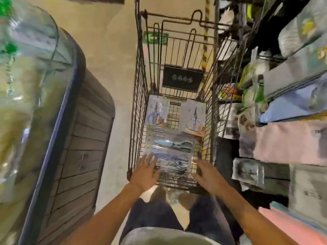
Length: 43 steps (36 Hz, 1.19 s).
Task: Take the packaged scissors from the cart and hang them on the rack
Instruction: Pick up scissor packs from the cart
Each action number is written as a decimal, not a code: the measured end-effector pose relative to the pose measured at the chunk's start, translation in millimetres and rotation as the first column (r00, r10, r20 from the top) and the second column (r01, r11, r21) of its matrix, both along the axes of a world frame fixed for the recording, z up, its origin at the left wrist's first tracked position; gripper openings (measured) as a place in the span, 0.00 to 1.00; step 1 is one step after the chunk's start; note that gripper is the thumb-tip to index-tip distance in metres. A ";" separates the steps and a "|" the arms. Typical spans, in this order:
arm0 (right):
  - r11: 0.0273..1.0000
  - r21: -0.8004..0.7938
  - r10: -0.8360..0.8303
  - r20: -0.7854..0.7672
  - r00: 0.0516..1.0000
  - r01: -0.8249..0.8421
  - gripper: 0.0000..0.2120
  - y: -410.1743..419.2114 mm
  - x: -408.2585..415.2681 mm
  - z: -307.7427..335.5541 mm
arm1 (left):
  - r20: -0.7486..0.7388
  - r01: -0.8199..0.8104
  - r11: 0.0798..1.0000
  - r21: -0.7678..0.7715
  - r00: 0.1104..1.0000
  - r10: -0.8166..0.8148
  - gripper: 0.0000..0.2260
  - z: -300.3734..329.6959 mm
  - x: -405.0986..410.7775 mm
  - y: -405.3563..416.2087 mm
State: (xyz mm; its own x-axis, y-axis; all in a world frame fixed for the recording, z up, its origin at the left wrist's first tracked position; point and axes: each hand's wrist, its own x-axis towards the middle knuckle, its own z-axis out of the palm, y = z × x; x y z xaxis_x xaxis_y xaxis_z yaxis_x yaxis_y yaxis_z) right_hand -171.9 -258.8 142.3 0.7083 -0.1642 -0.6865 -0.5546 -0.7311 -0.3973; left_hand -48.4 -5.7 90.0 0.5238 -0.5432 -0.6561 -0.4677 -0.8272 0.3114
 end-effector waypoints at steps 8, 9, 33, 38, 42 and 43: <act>0.998 0.057 0.016 0.031 0.999 -0.018 0.26 -3.3 36.1 -58.7 | -0.031 -0.073 0.997 0.021 0.997 0.073 0.31 -34.6 20.2 -4.7; 0.998 0.055 0.022 0.017 1.000 -0.022 0.25 -2.6 42.4 -69.6 | -0.029 -0.085 0.996 0.024 0.996 0.085 0.31 -40.9 21.1 -4.6; 0.933 -0.241 0.302 0.122 0.945 -0.267 0.39 -13.1 92.2 -211.4 | -0.125 -0.281 0.958 -0.063 0.954 0.271 0.31 -134.8 19.6 -1.7; 0.944 -0.173 0.302 0.118 0.946 -0.280 0.45 -21.9 95.2 -211.2 | -0.137 -0.285 0.951 -0.119 0.953 0.268 0.30 -133.4 20.2 5.6; 0.936 -0.208 0.323 0.182 0.929 -0.285 0.45 -29.1 98.8 -194.9 | -0.185 -0.304 0.940 -0.154 0.943 0.275 0.30 -118.3 26.6 8.2; 0.955 -0.175 0.274 0.222 0.936 -0.238 0.43 -30.0 99.0 -186.4 | -0.198 -0.314 0.935 -0.165 0.939 0.280 0.30 -111.9 29.0 6.4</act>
